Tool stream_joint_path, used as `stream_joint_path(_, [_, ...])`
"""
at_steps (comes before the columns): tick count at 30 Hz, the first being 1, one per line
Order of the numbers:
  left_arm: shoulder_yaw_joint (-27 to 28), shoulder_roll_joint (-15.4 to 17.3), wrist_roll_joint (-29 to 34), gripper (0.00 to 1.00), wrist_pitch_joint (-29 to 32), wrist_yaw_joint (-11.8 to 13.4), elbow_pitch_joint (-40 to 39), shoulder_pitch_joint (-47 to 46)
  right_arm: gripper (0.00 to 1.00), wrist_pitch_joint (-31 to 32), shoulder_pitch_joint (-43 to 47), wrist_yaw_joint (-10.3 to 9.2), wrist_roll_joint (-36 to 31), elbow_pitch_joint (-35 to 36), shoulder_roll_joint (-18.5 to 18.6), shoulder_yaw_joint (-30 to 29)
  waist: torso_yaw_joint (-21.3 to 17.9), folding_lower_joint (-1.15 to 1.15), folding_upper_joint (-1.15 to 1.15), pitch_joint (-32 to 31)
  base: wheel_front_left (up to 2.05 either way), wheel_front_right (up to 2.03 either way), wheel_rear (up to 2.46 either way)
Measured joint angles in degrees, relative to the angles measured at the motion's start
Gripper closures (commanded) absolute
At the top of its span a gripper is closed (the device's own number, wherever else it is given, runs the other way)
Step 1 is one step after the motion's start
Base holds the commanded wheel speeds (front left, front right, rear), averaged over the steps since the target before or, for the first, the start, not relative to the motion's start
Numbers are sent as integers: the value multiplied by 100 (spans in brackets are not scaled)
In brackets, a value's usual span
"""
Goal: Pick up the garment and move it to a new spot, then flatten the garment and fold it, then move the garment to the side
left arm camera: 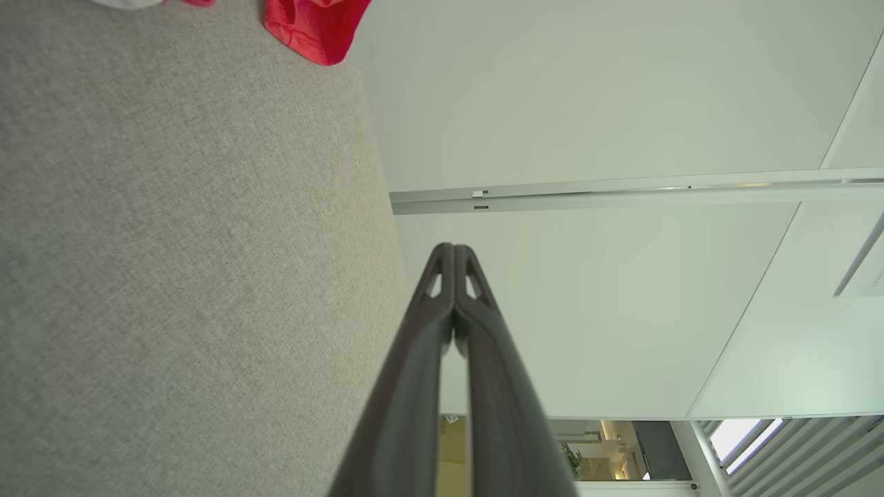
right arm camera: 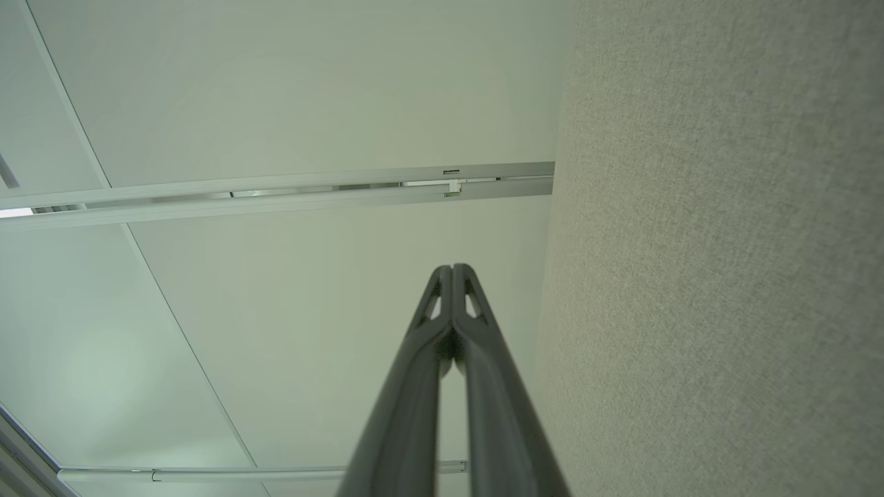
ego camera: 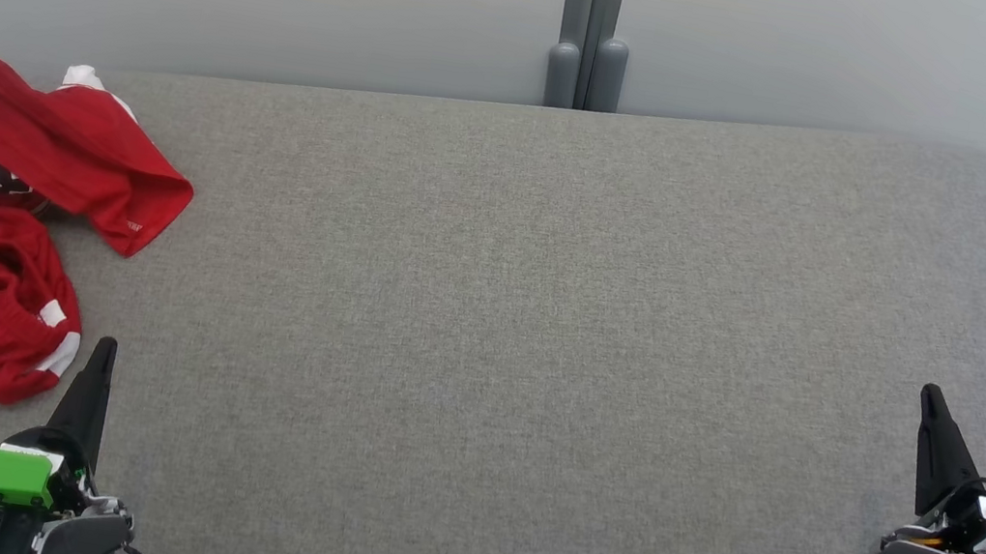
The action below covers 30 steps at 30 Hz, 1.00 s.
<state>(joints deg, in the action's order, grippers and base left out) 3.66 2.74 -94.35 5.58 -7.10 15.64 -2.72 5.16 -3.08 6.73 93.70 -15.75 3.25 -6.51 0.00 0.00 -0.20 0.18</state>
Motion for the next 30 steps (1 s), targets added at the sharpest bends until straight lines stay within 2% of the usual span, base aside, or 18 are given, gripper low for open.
stream_joint_path(30, [3, -3, 0, 100, 1, 0, 0, 0, 100, 1, -1, 0, -2, 0, -3, -7, 0, 0, 0, 0, 0, 0, 0])
